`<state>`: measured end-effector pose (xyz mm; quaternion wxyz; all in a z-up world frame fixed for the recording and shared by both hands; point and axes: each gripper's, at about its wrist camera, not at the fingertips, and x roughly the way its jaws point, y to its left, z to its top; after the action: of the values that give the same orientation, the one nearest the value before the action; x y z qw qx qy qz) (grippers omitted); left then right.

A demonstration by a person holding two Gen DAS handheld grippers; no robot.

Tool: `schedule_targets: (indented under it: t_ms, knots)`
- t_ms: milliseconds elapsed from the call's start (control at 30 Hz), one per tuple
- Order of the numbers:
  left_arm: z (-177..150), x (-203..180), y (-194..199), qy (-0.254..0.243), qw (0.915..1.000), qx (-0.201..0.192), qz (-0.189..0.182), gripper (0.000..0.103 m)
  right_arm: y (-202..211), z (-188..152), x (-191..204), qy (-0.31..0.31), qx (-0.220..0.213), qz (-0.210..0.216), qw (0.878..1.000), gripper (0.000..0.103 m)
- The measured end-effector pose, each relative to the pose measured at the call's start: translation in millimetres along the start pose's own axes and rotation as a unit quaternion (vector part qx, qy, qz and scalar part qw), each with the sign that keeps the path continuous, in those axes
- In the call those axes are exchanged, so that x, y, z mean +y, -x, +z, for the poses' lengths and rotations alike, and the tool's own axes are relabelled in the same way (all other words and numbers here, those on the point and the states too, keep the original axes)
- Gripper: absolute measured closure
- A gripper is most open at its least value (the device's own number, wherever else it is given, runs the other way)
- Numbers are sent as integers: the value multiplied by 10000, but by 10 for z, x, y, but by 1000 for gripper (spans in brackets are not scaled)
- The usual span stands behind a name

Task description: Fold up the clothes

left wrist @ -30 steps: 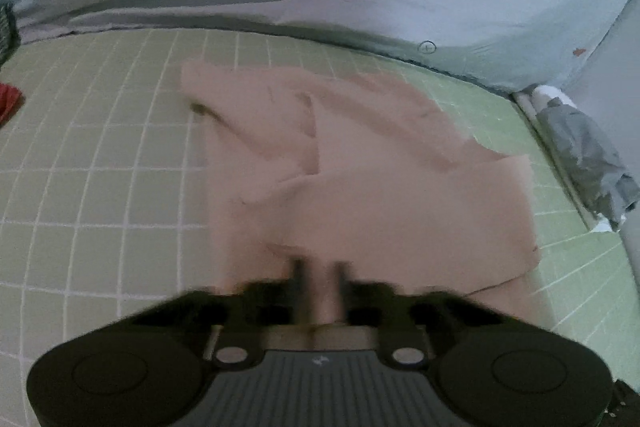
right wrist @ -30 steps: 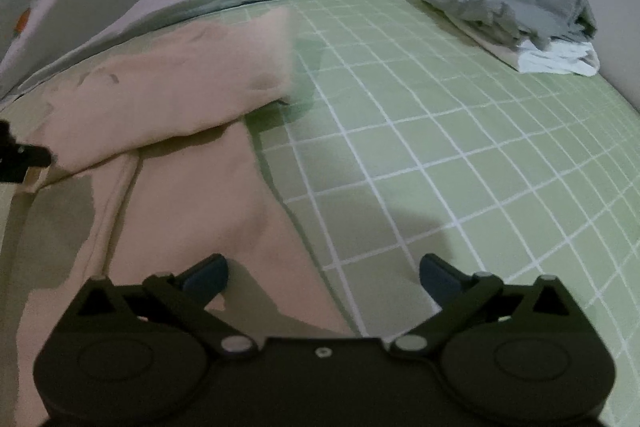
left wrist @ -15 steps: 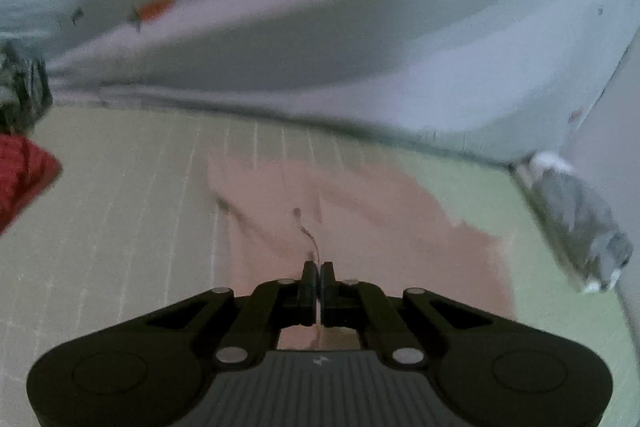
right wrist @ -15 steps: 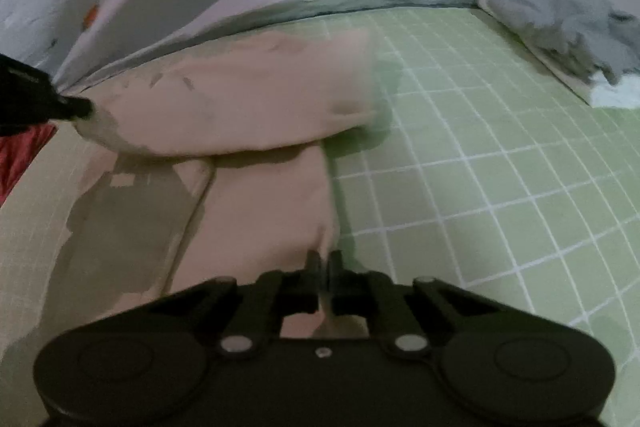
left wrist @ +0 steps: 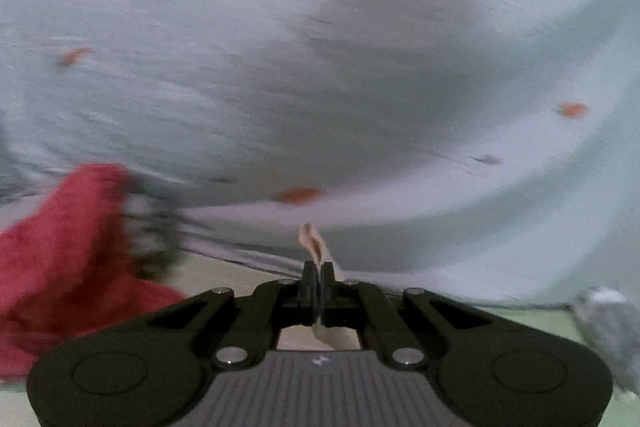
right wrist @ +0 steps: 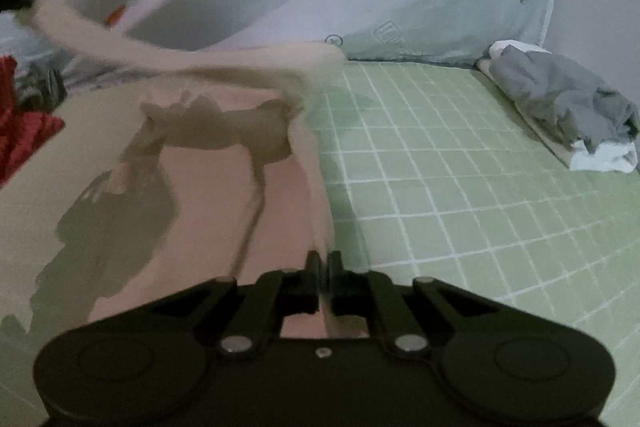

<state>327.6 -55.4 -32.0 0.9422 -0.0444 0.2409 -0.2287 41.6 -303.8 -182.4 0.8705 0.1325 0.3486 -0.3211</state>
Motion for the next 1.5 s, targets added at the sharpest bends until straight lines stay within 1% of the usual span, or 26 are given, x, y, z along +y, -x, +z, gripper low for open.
schedule_targets:
  t_ms: [33, 100, 133, 167, 233, 333, 400, 433, 467, 533, 600, 633, 700, 767, 800, 833, 867, 900, 967, 1033, 1133, 1233, 1267, 1367, 1400, 1500]
  knots:
    - [-11, 134, -9, 45, 9995, 86, 307, 100, 11, -16, 26, -40, 5, 20, 10000, 97]
    - [-87, 348, -37, 165, 9949, 326, 942, 99, 24, -59, 89, -40, 46, 12, 10000, 94]
    - [-149, 448, -31, 231, 9920, 473, 1147, 94, 36, -83, 120, 7, 67, -31, 10000, 90]
    - [-221, 506, -14, 330, 9901, 631, 1211, 85, 50, -107, 146, 61, 85, -67, 9999, 85]
    - [-395, 578, 42, 529, 9863, 949, 1244, 74, 86, -156, 200, 178, 115, -156, 9997, 81]
    - [-724, 406, 148, 498, 9841, 1485, 840, 70, 145, -218, 208, 406, 164, -329, 9985, 78]
    - [-991, 133, 206, 210, 9801, 1938, 377, 67, 140, -227, 158, 490, 232, -359, 9979, 78]
    - [-1134, -18, 234, 44, 9760, 2174, 121, 66, 135, -230, 132, 530, 269, -368, 9976, 78]
    - [-1283, -184, 275, -129, 9707, 2396, -135, 65, 139, -237, 109, 568, 298, -362, 9973, 77]
    - [-1577, -527, 363, -499, 9564, 2810, -613, 64, 166, -249, 83, 590, 343, -394, 9969, 75]
    - [-1811, -802, 480, -833, 9435, 3091, -858, 62, 205, -261, 62, 656, 337, -383, 9965, 69]
    - [-1920, -929, 556, -1051, 9367, 3193, -980, 62, 227, -269, 47, 703, 323, -391, 9962, 65]
    - [-2110, -1138, 681, -1533, 9236, 3297, -1214, 61, 265, -297, 17, 749, 311, -385, 9960, 64]
    - [-2240, -1264, 768, -1840, 9094, 3422, -1487, 54, 290, -324, -18, 758, 319, -353, 9960, 64]
    - [-2304, -1309, 802, -1937, 9025, 3506, -1587, 54, 287, -335, -44, 725, 348, -306, 9963, 64]
    - [-2376, -1349, 834, -2033, 8957, 3597, -1643, 53, 284, -345, -65, 689, 376, -256, 9966, 68]
    - [-2420, -1366, 847, -2155, 8923, 3613, -1636, 52, 287, -352, -85, 653, 392, -170, 9969, 86]
    - [-2465, -1383, 860, -2277, 8889, 3626, -1629, 51, 306, -354, -100, 613, 373, -32, 9974, 95]
    - [-2509, -1425, 897, -2517, 8869, 3519, -1622, 47, 375, -355, -109, 579, 258, 330, 9974, 98]
    - [-2526, -1423, 893, -2548, 8877, 3471, -1629, 45, 480, -359, -84, 649, 50, 795, 9947, 99]
    - [-2545, -1370, 872, -2424, 8906, 3469, -1664, 41, 510, -400, 54, 875, 50, 1184, 9891, 99]
    - [-2548, -1359, 892, -2381, 8891, 3493, -1755, 31, 417, -473, 171, 890, 257, 1555, 9835, 99]
    - [-2554, -1370, 898, -2409, 8878, 3494, -1778, 31, 348, -496, 185, 804, 408, 1645, 9822, 99]
    - [-2574, -1403, 917, -2491, 8840, 3497, -1848, 25, 135, -557, 140, 321, 869, 1807, 9792, 98]
    - [-2567, -1392, 910, -2453, 8839, 3516, -1870, 24, 104, -558, 92, 124, 931, 1880, 9777, 97]
    - [-2530, -1321, 879, -2197, 8866, 3583, -1928, 24, 73, -555, -48, -381, 1071, 2094, 9712, 89]
